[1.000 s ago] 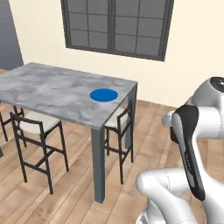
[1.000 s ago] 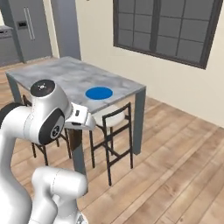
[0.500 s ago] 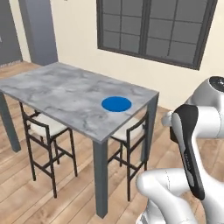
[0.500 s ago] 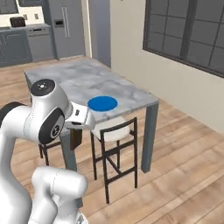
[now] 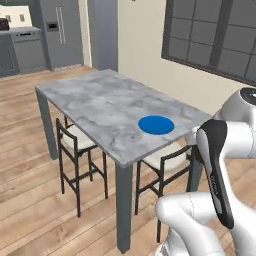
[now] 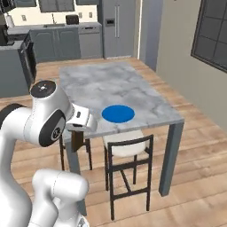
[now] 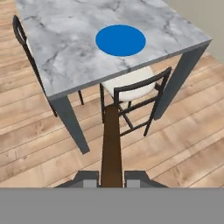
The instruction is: Start the toaster. Once the lever pops up, take the bread to the plate on the dining counter.
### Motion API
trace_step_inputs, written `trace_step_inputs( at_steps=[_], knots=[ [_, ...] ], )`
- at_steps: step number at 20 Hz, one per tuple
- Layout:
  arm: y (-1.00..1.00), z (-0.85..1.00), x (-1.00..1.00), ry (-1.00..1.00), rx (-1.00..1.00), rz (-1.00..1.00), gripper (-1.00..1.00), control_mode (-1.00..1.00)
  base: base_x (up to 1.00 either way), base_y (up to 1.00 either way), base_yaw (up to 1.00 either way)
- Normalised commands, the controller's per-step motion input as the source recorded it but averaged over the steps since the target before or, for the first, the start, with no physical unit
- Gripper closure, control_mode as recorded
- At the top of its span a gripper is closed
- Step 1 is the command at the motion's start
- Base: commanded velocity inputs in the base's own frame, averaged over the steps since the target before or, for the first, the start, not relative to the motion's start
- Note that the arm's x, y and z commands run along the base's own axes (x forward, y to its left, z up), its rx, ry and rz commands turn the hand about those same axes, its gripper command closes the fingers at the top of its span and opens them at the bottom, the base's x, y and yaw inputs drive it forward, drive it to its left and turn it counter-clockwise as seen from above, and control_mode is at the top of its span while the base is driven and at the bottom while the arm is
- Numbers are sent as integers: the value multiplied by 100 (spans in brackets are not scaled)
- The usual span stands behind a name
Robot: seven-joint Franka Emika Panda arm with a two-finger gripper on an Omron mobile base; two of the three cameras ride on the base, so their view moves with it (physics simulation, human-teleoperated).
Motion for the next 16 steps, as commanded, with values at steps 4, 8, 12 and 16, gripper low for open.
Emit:
trace_step_inputs(
  at_steps=[4, 8, 12, 16],
  knots=[
    [0, 0, 0, 0, 0, 0, 100, 100, 25, -54, 50],
    [0, 0, 0, 0, 0, 0, 100, 100, 36, -47, 43],
    [0, 0, 0, 0, 0, 0, 100, 100, 33, -33, 37],
    [0, 0, 0, 0, 0, 0, 100, 100, 33, -30, 29]
  ],
)
